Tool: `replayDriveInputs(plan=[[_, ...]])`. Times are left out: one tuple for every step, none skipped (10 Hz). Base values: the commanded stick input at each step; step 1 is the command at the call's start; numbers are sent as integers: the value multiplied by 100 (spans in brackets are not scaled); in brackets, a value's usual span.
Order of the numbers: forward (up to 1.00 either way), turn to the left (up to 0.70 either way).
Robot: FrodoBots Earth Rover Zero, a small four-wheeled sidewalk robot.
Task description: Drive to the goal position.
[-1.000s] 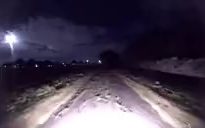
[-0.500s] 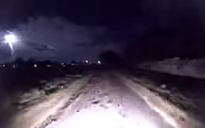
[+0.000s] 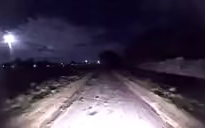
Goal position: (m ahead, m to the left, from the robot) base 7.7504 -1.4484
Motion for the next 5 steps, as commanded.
replayDriveInputs(plan=[[85,0],[85,0],[85,0],[85,0],[85,0]])
